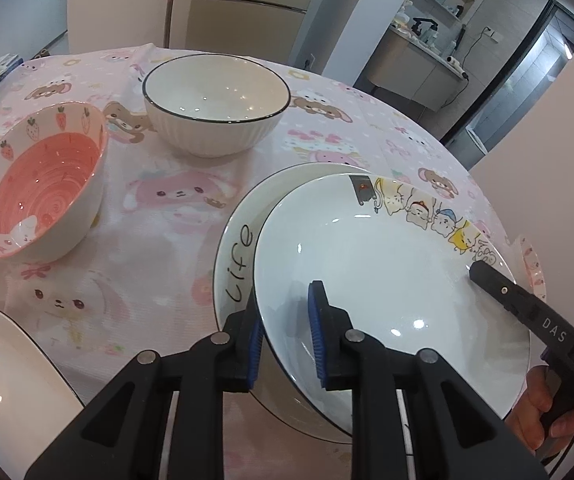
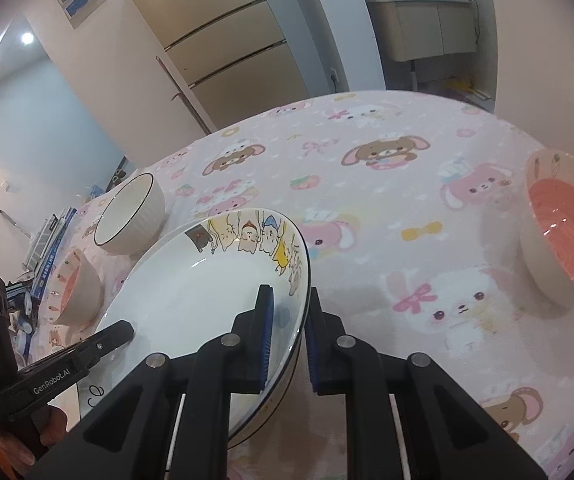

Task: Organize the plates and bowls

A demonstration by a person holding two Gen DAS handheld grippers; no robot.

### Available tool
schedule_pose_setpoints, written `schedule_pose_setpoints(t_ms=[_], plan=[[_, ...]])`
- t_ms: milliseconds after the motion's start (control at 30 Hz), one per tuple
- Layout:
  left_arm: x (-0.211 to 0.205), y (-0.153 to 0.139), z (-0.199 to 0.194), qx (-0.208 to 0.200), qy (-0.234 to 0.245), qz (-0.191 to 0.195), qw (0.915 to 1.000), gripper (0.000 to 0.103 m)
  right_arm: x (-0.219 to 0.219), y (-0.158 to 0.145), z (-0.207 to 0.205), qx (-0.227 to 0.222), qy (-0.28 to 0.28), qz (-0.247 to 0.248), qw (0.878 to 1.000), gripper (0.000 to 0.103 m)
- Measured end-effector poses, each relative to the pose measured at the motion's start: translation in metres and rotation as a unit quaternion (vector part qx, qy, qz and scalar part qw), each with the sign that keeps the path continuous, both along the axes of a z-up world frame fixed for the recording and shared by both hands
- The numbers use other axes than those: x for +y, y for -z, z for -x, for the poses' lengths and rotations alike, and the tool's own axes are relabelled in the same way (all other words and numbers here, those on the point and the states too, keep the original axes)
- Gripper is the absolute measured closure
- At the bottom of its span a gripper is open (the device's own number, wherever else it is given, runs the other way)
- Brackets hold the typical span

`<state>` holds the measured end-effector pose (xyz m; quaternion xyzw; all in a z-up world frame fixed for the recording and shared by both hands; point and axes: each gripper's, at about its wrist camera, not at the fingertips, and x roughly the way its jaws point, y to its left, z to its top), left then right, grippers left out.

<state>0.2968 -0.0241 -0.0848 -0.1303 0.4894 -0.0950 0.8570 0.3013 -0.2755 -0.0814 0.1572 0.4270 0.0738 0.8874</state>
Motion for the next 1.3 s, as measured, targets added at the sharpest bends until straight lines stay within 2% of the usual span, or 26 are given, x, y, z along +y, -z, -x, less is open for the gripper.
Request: schedule_pose_setpoints(t_ms=[200, 300, 400, 433, 500, 600, 633, 700, 867, 967, 1033, 1200, 1300], plan=[[-0.004, 0.005, -0.001, 0.009, 0.005, -0.004, 0.9999, 0.083, -0.002, 0.001, 0.0, -0.004, 0.008, 0.01, 1.0, 0.088], [-0.008, 0.011, -0.003, 0.023, 0.015, -0.005, 0.9996, 0.081, -0.008, 0.006, -0.002, 0.006, 0.024, -0.006, 1.0, 0.09], [-0.021, 0.012, -0.001, 0.02, 0.035, -0.034, 0.9986, 0.079, -0.018, 0.002, -0.001, -0.01, 0.034, -0.023, 0.999, 0.092], [-0.025, 0.011, 0.0, 0.017, 0.041, -0.046, 0.998, 0.076, -0.02, 0.0, 0.0, -0.017, 0.037, -0.021, 0.999, 0.092], [-0.032, 0.009, 0.003, 0.005, 0.051, -0.06, 0.9969, 0.053, -0.021, -0.002, 0.001, -0.023, 0.043, -0.019, 0.999, 0.092], [-0.037, 0.002, 0.007, -0.019, 0.052, -0.081, 0.9952, 0.037, -0.024, 0.0, -0.001, -0.014, 0.051, -0.023, 0.998, 0.092], [-0.037, 0.0, 0.008, -0.024, 0.051, -0.09, 0.9944, 0.034, -0.025, 0.0, -0.001, -0.015, 0.053, -0.024, 0.998, 0.092], [-0.035, -0.004, 0.009, -0.034, 0.045, -0.097, 0.9937, 0.034, -0.025, -0.001, 0.0, -0.018, 0.056, -0.019, 0.998, 0.092], [-0.026, -0.018, 0.012, -0.069, 0.034, -0.081, 0.9937, 0.034, -0.025, -0.003, 0.001, -0.021, 0.058, -0.012, 0.998, 0.092], [-0.019, -0.024, 0.012, -0.084, 0.018, -0.079, 0.9932, 0.029, -0.025, -0.003, 0.001, -0.022, 0.056, -0.007, 0.998, 0.092], [-0.016, -0.021, 0.008, -0.073, 0.006, -0.083, 0.9938, 0.029, -0.024, -0.004, 0.001, -0.023, 0.055, -0.002, 0.998, 0.092], [-0.007, 0.003, -0.008, -0.012, -0.015, -0.1, 0.9948, 0.029, -0.021, -0.003, 0.001, -0.024, 0.055, 0.014, 0.998, 0.09], [-0.006, 0.009, -0.01, 0.005, -0.01, -0.091, 0.9958, 0.029, -0.016, -0.003, 0.001, -0.028, 0.054, 0.034, 0.998, 0.089]])
